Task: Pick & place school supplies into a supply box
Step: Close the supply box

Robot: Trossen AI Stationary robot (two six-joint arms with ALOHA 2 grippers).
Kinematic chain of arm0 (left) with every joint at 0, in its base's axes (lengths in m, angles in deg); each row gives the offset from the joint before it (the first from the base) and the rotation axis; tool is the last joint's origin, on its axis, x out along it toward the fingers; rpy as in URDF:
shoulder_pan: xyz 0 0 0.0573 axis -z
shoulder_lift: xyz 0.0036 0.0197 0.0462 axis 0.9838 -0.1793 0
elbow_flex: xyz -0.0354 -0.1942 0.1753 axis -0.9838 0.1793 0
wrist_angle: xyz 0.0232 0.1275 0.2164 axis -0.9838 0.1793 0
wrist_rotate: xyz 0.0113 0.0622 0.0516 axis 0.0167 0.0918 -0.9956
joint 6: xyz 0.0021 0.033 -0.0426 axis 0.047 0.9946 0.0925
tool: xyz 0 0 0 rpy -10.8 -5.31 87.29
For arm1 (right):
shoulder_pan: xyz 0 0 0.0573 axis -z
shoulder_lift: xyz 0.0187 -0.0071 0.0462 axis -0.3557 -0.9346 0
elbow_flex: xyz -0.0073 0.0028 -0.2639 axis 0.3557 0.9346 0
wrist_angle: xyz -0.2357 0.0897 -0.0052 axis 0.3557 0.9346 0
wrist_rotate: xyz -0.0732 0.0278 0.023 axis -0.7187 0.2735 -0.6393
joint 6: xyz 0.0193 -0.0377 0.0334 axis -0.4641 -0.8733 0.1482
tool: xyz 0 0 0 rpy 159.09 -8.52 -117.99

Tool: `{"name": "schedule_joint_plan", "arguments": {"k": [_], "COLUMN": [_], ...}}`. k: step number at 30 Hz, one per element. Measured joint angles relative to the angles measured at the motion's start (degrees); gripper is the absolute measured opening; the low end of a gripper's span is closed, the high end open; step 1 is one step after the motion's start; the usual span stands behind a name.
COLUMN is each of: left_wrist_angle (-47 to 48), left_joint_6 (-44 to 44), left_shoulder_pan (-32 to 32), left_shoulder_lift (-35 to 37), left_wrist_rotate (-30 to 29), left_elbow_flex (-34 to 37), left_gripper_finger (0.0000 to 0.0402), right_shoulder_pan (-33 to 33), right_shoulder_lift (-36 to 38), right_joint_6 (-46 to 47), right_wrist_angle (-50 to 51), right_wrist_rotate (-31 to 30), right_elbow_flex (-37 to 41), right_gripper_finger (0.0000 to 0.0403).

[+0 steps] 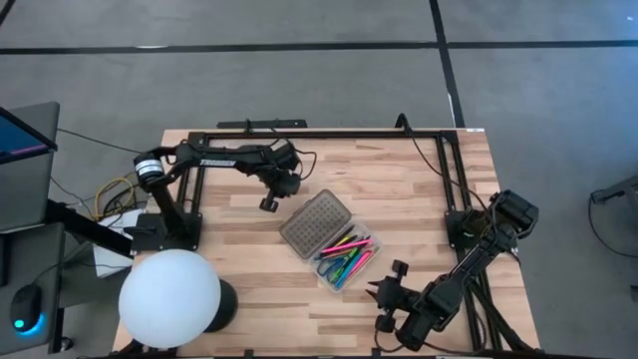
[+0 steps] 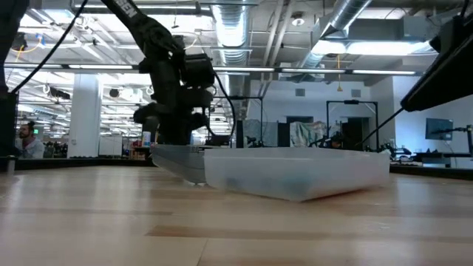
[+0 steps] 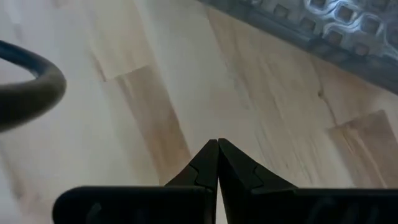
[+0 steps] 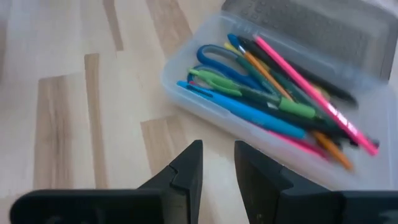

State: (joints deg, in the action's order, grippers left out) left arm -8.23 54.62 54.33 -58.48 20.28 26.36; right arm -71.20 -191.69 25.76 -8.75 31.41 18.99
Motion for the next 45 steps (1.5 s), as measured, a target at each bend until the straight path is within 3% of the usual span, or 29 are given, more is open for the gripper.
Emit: {"name": "schedule_joint_plan", "arguments": {"k": [4, 9, 26, 32, 39, 45], "left_wrist_angle": [-1.21, -3.09, -5.93, -6.51, -7.34, -8.07], "left_joint_6": [0.00, 0.28, -3.17, -4.05, -5.19, -1.76], "left_shoulder_pan": [-0.04, -0.28, -0.44, -0.52, -0.38, -0.37], "left_shoulder_lift": [-2.23, -2.42, -8.59, -9.07, -9.23, -9.55], "left_wrist_rotate": [1.01, 6.53, 7.22, 9.99, 12.31, 16.68], "left_elbow_flex": [0.00, 0.00, 1.16, 1.25, 1.45, 1.60], "left_gripper_finger": [0.0000, 0.0000, 0.0004, 0.0039, 0.0114, 0.0156], "right_shoulder_pan": [-1.22, -2.86, -0.22, 0.25, 0.25, 0.77], "right_shoulder_lift": [0.00, 0.00, 0.00, 0.00, 0.00, 0.00], "right_joint_6": [8.00, 17.17, 13.97, 13.97, 13.95, 13.97], "right_wrist_angle": [-2.04, -8.13, -14.87, -14.92, -14.87, -14.89], "right_wrist_rotate": [0.01, 0.18, -0.42, -0.16, 0.26, 0.42], "right_elbow_flex": [3.72, 9.97, 14.90, 14.90, 14.90, 14.90], "right_gripper_finger": [0.0085, 0.0085, 0.0085, 0.0085, 0.0085, 0.0085]}}
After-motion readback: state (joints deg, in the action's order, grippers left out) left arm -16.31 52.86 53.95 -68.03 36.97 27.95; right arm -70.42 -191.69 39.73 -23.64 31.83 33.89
